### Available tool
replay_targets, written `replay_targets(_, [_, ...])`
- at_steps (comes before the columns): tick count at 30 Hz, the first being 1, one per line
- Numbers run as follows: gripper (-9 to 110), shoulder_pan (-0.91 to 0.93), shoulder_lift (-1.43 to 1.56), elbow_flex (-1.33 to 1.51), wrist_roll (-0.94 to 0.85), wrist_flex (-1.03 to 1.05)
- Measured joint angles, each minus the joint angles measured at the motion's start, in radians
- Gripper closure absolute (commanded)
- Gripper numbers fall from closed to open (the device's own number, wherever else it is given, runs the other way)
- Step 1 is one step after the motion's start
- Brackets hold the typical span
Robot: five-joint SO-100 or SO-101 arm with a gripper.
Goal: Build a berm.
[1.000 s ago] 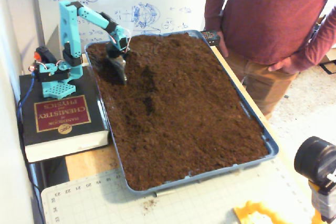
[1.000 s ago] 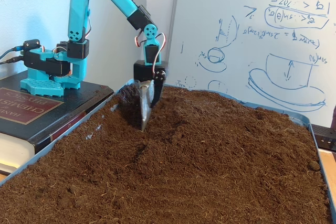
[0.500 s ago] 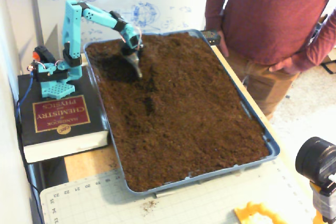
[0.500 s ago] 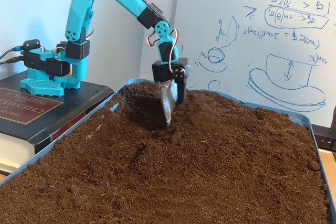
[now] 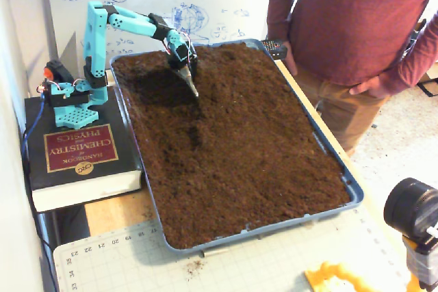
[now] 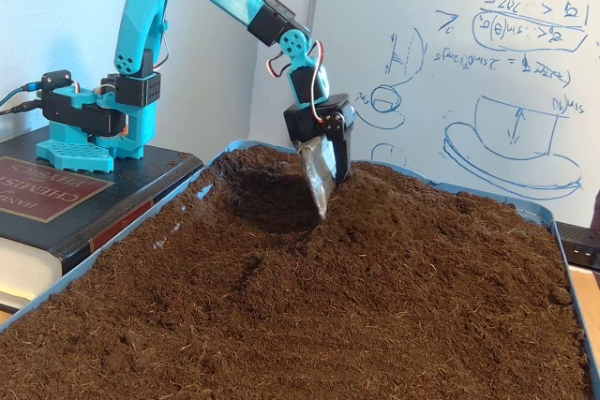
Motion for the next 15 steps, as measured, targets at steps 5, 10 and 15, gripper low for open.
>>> replay_targets(5, [101, 0.000, 0.028, 0.000, 0.000, 0.069])
replay_targets(10, [101, 0.003, 0.173, 0.000, 0.000, 0.296])
replay_targets(15, [101, 0.031, 0.325, 0.000, -0.094, 0.518])
